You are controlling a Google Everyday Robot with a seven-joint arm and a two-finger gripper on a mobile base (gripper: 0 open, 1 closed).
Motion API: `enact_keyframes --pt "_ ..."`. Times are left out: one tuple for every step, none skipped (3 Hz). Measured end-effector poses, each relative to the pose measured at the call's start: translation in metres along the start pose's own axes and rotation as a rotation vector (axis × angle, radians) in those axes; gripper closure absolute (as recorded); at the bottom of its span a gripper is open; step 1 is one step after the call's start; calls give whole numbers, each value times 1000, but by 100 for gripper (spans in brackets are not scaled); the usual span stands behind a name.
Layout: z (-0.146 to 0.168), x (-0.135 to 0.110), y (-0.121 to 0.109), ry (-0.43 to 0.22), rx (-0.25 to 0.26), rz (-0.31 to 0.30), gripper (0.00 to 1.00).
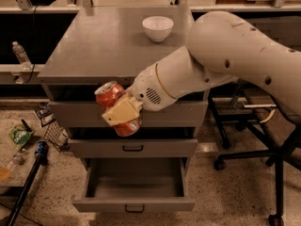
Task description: Place coke can into bottom drawer
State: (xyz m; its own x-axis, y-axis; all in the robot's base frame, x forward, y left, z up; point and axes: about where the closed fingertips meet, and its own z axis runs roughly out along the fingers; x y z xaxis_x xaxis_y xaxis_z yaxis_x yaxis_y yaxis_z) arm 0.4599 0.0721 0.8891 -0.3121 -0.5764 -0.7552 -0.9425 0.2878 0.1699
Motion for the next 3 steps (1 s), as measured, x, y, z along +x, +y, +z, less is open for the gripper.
enact_keyframes --pt "25 16 -6 -12 -7 27 100" --pt "98 58 -23 -8 -29 42 100" --pt "158 95 -42 50 -22 -12 100"
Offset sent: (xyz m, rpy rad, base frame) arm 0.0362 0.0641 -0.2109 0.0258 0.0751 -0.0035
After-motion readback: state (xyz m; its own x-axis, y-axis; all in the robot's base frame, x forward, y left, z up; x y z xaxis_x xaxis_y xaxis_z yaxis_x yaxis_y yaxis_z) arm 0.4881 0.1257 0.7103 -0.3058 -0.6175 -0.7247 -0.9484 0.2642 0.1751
